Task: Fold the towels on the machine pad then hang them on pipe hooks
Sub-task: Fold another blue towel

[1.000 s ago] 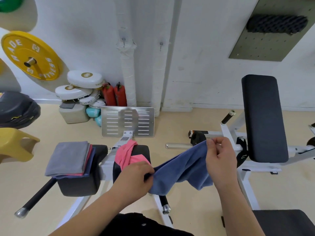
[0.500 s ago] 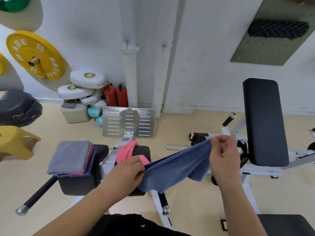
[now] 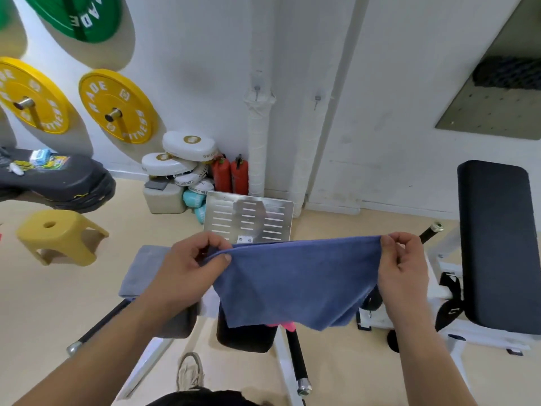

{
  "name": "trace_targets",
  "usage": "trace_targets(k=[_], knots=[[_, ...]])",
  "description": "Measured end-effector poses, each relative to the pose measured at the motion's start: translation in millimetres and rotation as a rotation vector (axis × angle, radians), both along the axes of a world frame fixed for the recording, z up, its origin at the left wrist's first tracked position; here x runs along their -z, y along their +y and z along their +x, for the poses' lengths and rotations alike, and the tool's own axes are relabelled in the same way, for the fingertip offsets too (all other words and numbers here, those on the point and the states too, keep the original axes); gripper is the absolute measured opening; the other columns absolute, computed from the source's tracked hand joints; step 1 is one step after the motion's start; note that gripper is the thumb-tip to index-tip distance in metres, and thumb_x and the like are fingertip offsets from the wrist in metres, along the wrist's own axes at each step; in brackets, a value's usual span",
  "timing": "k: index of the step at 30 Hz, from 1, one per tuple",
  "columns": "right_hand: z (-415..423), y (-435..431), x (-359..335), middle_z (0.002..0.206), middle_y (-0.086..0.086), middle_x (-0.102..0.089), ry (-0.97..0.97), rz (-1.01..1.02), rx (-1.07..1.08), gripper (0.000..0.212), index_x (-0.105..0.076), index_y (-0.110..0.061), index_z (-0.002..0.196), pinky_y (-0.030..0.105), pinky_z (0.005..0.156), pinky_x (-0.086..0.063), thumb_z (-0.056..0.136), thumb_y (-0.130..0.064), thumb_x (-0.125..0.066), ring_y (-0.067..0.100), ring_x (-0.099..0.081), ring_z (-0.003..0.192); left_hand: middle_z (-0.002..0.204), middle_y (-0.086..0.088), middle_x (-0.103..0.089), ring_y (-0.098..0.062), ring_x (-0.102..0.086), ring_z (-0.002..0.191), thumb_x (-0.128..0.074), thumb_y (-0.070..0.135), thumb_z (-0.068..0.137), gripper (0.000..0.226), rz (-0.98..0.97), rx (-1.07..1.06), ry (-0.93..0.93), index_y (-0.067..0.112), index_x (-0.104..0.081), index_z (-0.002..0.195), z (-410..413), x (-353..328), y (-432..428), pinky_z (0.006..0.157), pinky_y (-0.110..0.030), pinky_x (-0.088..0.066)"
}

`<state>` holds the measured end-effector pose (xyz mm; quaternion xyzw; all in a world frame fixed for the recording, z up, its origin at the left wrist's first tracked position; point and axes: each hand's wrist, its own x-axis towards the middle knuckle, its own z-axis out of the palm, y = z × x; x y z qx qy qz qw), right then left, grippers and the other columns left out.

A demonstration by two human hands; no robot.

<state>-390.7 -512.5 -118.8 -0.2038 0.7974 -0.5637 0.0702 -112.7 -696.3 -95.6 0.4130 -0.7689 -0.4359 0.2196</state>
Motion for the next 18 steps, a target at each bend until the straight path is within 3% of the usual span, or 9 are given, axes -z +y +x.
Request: trace_targets(k=[3, 7, 9, 12, 15, 18], knots=[[2, -22, 7, 0.082, 0.002, -0.064, -0.047, 0.036, -0.071, 0.006, -0.051, -0.028, 0.104, 0.035, 0.069, -0.045, 0.106, -0.033, -0.050, 0.020, -0.057, 0.074, 0.088, 0.012, -0.074, 0.005, -0.064, 0.080, -0.067, 0.005, 0.092, 0.021, -0.002, -0.039, 0.028, 0.025, -0.072, 0.091, 7, -20, -21, 0.067, -0.003, -0.048], [13, -49, 2, 0.075, 0.001, -0.059, -0.026, -0.016, -0.103, 0.006, -0.051, -0.027, 0.101, 0.033, 0.063, -0.039, 0.107, -0.029, -0.051, 0.016, -0.050, 0.064, 0.097, 0.013, -0.072, 0.011, -0.065, 0.089, -0.072, 0.011, 0.092, 0.036, -0.014, -0.109, 0.063, 0.037, -0.068, 0.117, 27, -26, -47, 0.070, -0.004, -0.049], [23, -63, -7, 0.079, 0.002, -0.060, -0.011, -0.031, -0.114, 0.004, -0.051, -0.024, 0.104, 0.032, 0.062, -0.040, 0.107, -0.027, -0.050, 0.014, -0.052, 0.066, 0.093, 0.012, -0.073, 0.013, -0.066, 0.085, -0.074, 0.012, 0.092, 0.031, 0.026, -0.159, 0.083, 0.036, -0.071, 0.112, 39, -29, -60, 0.068, -0.006, -0.049], [46, -86, -23, 0.086, 0.002, -0.062, 0.035, -0.072, -0.119, 0.004, -0.052, -0.019, 0.106, 0.030, 0.064, -0.043, 0.107, -0.023, -0.050, 0.012, -0.057, 0.073, 0.079, 0.006, -0.076, -0.002, -0.066, 0.072, -0.072, 0.008, 0.093, 0.024, 0.119, -0.195, 0.129, 0.029, -0.076, 0.084, 59, -26, -76, 0.066, -0.017, -0.052], [66, -110, -39, 0.087, -0.002, -0.061, 0.087, -0.096, -0.091, 0.003, -0.050, -0.023, 0.104, 0.028, 0.067, -0.043, 0.106, -0.025, -0.049, 0.010, -0.057, 0.077, 0.083, 0.001, -0.074, -0.015, -0.065, 0.079, -0.066, 0.012, 0.098, 0.020, 0.188, -0.196, 0.237, 0.029, -0.072, 0.088, 79, -34, -98, 0.069, -0.033, -0.055], [84, -140, -38, 0.079, 0.000, -0.063, 0.044, 0.020, -0.145, 0.008, -0.051, -0.030, 0.098, 0.033, 0.064, -0.041, 0.105, -0.029, -0.049, 0.017, -0.054, 0.069, 0.092, -0.002, -0.073, -0.022, -0.066, 0.086, -0.065, 0.021, 0.099, 0.009, 0.208, -0.272, 0.215, 0.029, -0.069, 0.095, 96, -36, -124, 0.075, -0.041, -0.058]])
